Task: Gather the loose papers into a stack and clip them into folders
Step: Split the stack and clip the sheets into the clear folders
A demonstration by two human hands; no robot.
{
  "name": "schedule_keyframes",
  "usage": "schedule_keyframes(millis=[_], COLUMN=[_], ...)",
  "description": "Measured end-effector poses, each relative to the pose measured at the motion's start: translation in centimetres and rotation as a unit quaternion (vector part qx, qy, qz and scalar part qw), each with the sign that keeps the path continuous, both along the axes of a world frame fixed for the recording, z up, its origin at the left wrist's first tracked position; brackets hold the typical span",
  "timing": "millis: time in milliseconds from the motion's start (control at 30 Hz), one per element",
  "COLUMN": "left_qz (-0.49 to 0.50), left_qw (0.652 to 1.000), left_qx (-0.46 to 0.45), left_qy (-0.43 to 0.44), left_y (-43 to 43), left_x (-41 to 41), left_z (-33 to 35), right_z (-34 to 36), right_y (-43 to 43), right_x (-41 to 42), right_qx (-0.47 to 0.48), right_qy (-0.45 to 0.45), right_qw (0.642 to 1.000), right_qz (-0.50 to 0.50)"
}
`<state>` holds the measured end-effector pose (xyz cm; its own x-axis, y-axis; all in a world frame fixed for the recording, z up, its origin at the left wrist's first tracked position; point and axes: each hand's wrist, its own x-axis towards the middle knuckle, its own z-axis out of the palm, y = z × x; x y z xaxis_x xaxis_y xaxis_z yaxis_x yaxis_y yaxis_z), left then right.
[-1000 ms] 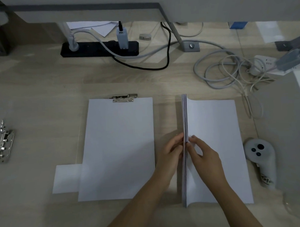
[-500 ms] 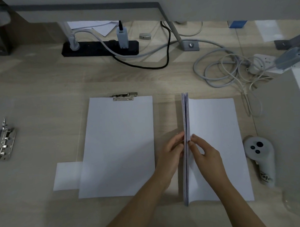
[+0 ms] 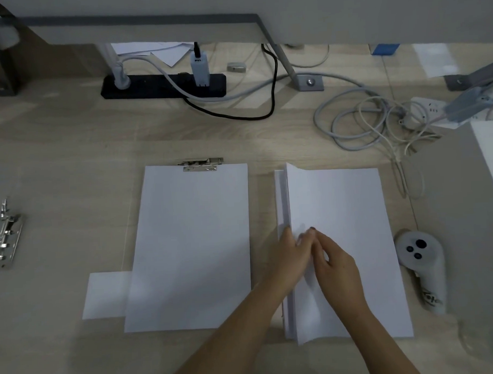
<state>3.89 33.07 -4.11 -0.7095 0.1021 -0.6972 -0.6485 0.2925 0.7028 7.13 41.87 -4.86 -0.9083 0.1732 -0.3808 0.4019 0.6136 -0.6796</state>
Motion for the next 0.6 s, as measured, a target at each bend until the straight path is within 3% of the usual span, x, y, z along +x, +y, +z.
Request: schedule_keyframes(millis=[100,267,433,600], left_qz=[-0.021,-0.022,0.015,0.058], left_qw=[0.994,0.985,0.996,0.985], left_qx=[-0.103,-0.146,-0.004,0.071], left_qy=[0.029,0.091,0.090,0.149], left_y=[-0.3,-0.7,-1.7,-4.8], left_x=[-0.5,-0.4,-1.0,-1.4], left_z=[-1.3,-1.7,-0.4,2.3], right_z=[-0.3,0.1,0.3,1.7], right_y=[0.5,2.0,5.7,6.1], right_x=[0.1,-0.3,-1.7,-3.1], right_qx=[-0.026,-0.043,-0.016,-0.144], right_qy=[-0.010,0.024,0.029,-0.004], right_qw=[0.999,0.994,0.983,0.964], right_qz=[-0.034,-0.100,-0.179,-0.225])
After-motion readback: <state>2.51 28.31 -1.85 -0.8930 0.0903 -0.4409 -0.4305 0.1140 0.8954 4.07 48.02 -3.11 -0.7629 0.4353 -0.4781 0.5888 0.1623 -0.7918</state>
